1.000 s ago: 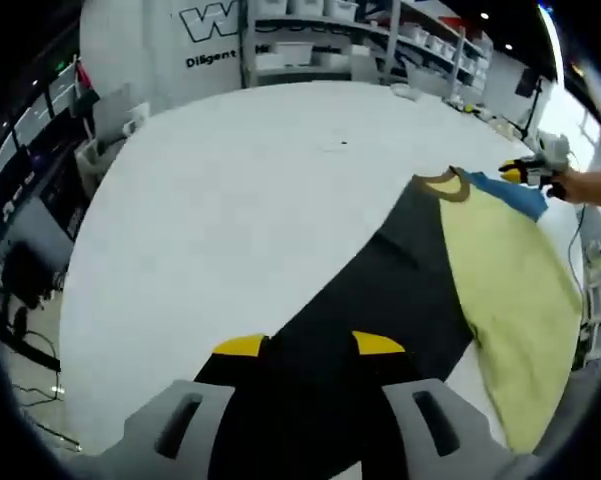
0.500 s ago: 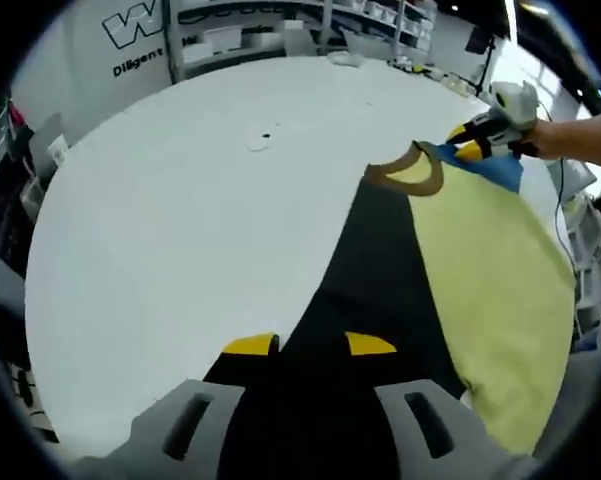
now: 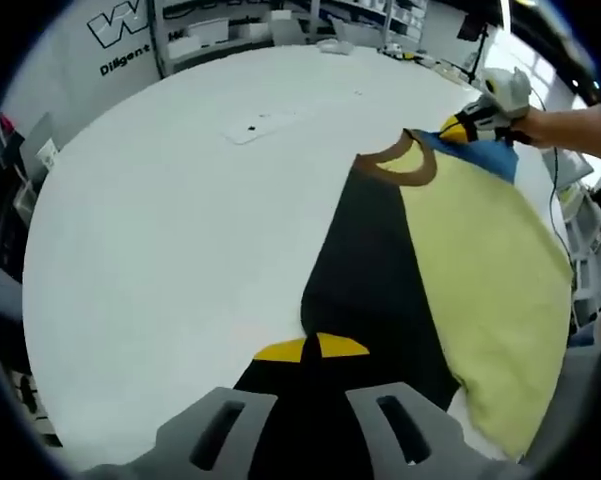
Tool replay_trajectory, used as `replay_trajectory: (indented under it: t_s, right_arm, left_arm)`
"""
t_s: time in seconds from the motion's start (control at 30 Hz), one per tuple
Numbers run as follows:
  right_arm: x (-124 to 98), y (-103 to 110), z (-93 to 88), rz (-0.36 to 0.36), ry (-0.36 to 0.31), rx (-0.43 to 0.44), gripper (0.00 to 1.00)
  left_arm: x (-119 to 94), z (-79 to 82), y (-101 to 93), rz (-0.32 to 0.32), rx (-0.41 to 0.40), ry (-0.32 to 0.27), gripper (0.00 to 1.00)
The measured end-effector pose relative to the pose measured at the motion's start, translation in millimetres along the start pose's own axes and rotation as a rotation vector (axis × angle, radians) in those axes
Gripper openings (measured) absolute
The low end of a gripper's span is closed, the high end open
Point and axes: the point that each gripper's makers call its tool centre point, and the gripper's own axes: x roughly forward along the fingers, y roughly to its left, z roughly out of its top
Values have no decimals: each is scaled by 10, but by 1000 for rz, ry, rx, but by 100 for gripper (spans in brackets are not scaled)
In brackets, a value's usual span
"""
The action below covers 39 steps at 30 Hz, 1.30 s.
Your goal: Fold the garment on the visible template until the final outline fits inside the template.
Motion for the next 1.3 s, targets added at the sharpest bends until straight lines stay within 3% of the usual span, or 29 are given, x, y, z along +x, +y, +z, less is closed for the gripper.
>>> replay_trajectory:
  t_s: [0.17, 0.23, 0.33, 0.4, 0.47, 0.5, 0.53, 0.6, 0.67, 0.77, 0.93, 1.03, 1.2, 1.23, 1.27, 1.3]
  right_arm:
    - [-20, -41, -30, -42, 4, 11, 0]
    - [-30, -79, -30, -72, 15, -46, 0]
    - [-29, -63, -45, -64, 20, -2, 0]
    - [-24, -61, -37, -52, 21, 19, 0]
    - [-50, -61, -22, -51, 15, -29, 3]
    - [-77, -80, -44, -61, 19, -16, 8]
    - [-102, -94, -61, -69, 21, 3, 11]
    - [-173, -94, -68, -71, 0, -14, 7]
    - [-254, -86, -95, -73, -9, -22, 8]
    - [-385, -37, -99, -67, -52, -15, 11]
    - [-575, 98, -257, -43, -79, -6, 13]
    - [-667, 207, -475, -20, -57, 2, 12]
    - [-835, 271, -808, -27, -18, 27, 12]
    - [-861, 274, -867, -29, -9, 36, 11]
    - [-915, 258, -896, -35, -21, 55, 11]
    - [-940, 242, -912, -45, -27, 69, 11]
  left_arm:
    - [-4, -15, 0, 28, 5, -7, 6]
    - [-19, -18, 39, 65, -5, -7, 6]
    - [-15, -9, 83, 83, -133, -28, 7]
    - [-11, -2, 83, 67, -109, -28, 9]
    - [-48, 40, 217, 156, 4, -30, 26]
    - [-72, 44, 246, 178, 30, -29, 29]
    - [-90, 47, 165, 140, 10, -41, 26]
    - [-167, 80, 165, 139, -8, -67, 16]
    - [-237, 137, 131, 146, 21, -105, 21]
    - [-294, 104, -33, 98, 21, -121, 27]
    - [-366, -151, -165, 69, 25, -111, 31]
    - [-367, -465, -66, 86, -22, -52, 31]
    - [-468, -771, 113, 130, -79, -24, 30]
    - [-493, -768, 153, 133, -108, -66, 32]
    - [-532, -853, 166, 137, -137, -36, 31]
    - [-562, -869, 205, 147, -138, -42, 31]
